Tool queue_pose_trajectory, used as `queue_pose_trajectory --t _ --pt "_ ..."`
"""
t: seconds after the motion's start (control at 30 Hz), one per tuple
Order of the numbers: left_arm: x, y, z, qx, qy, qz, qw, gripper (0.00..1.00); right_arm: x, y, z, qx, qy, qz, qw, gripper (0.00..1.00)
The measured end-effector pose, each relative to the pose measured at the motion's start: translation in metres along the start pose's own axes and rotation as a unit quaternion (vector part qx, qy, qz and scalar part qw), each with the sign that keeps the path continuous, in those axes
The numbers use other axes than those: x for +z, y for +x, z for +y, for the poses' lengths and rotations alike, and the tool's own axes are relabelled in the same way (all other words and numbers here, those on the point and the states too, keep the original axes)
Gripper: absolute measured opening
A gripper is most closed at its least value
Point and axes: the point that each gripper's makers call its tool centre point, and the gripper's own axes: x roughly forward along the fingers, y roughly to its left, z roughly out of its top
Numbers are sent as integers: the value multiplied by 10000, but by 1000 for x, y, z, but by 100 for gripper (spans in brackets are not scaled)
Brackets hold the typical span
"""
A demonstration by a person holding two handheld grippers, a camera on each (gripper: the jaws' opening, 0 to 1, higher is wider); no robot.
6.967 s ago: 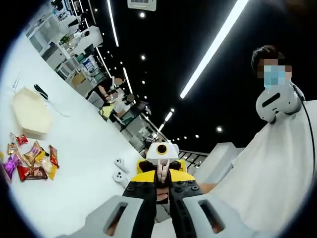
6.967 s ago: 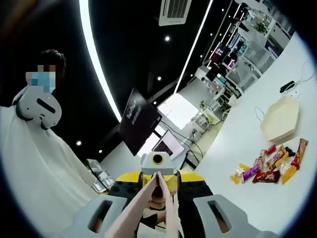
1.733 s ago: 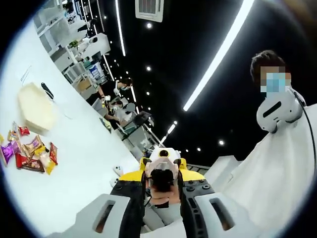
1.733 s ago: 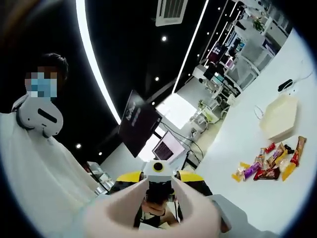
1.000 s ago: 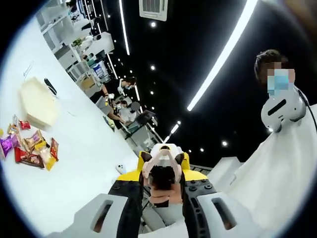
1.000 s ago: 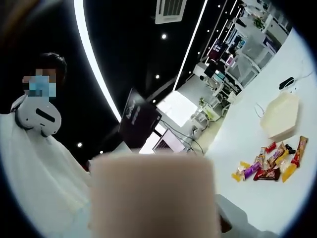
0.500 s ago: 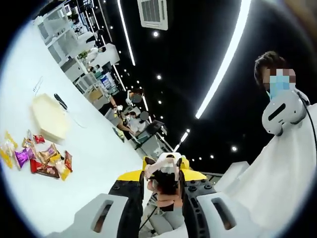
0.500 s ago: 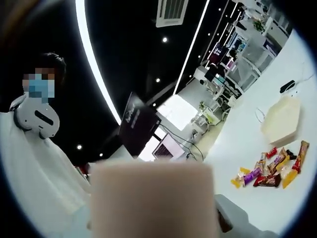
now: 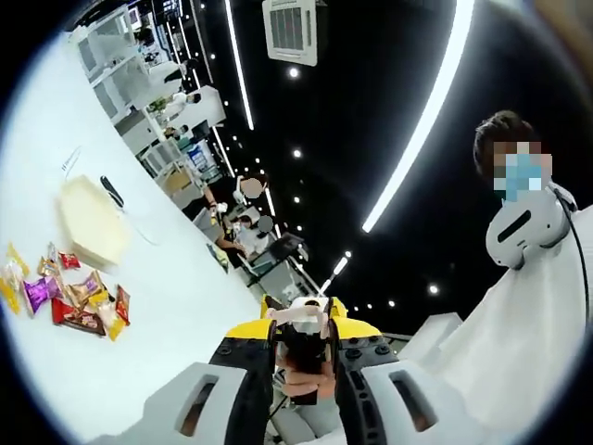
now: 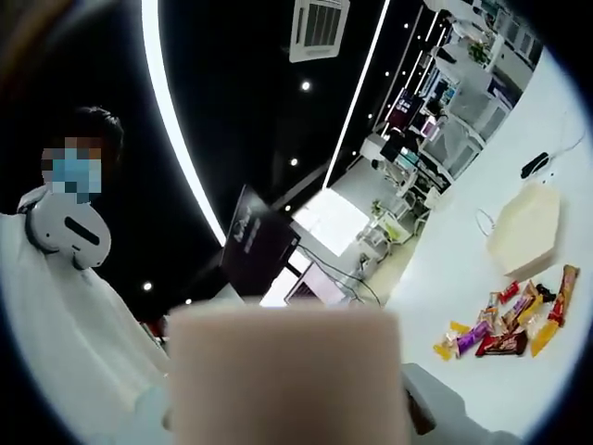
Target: Place the target food into the container with the food tongs after gripping and lifting it, then release it inside without dropping or visibly crushing the food.
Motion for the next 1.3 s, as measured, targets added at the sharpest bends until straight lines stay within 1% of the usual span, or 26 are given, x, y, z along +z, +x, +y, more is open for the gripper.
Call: queue_pose_trajectory --t 0.23,0.43,0.63,0.9,1.0,1.17,1.3 --pt "1 5 0 -47 -38 47 10000 24 4 1 1 12 2 -78 10000 29" --pt "4 6 1 -53 -36 18 10000 24 6 1 -1 -6 29 -150 9999 29" --pt "3 5 1 -58 -43 65 10000 24 5 2 0 12 6 -99 9999 29" --pt "-2 6 2 -12 -7 119 9999 23 3 -1 0 -5 34 -46 10000 29" --pt "-4 6 3 16 -23 180 9998 24 1 -2 -1 -4 68 -20 10000 29" --pt "-6 7 0 63 23 186 9998 24 0 -3 1 50 99 -32 9999 29" --pt "-6 6 0 80 35 208 9997 25 -2 -3 2 88 108 24 9999 30"
